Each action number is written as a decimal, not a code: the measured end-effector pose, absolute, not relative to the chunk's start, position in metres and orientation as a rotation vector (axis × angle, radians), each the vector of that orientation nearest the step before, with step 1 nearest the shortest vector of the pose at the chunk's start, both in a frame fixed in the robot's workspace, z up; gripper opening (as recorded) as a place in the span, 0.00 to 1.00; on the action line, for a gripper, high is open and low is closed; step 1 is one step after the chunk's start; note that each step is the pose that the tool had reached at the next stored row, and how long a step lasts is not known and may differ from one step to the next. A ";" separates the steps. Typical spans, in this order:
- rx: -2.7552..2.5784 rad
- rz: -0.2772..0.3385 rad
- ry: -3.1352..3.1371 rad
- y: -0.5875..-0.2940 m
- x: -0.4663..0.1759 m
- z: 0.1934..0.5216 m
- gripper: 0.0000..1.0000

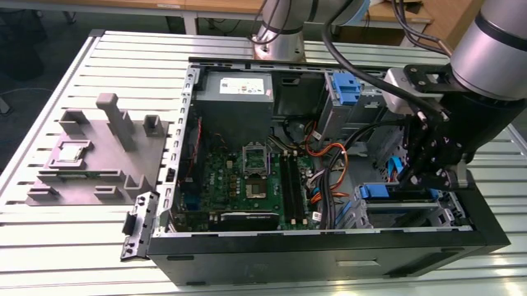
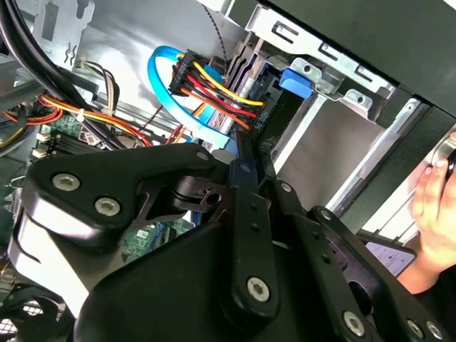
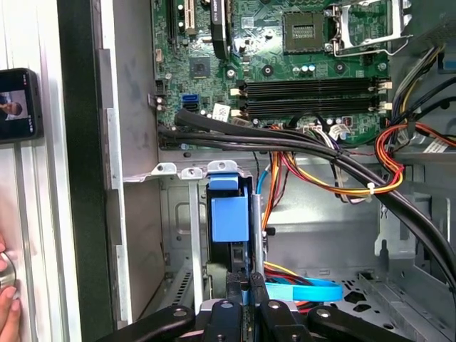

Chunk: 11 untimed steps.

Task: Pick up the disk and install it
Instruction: 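Insert the second disk wire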

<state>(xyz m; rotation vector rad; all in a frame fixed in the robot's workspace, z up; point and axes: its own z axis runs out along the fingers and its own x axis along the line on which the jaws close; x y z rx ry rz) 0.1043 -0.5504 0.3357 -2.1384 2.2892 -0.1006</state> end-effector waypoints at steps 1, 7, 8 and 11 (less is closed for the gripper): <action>-2.134 -0.101 2.293 -0.550 0.104 0.335 0.16; -2.126 -0.100 2.301 -0.550 0.104 0.334 0.16; -2.126 -0.100 2.301 -0.550 0.104 0.334 0.16; -2.125 -0.100 2.301 -0.550 0.104 0.335 0.16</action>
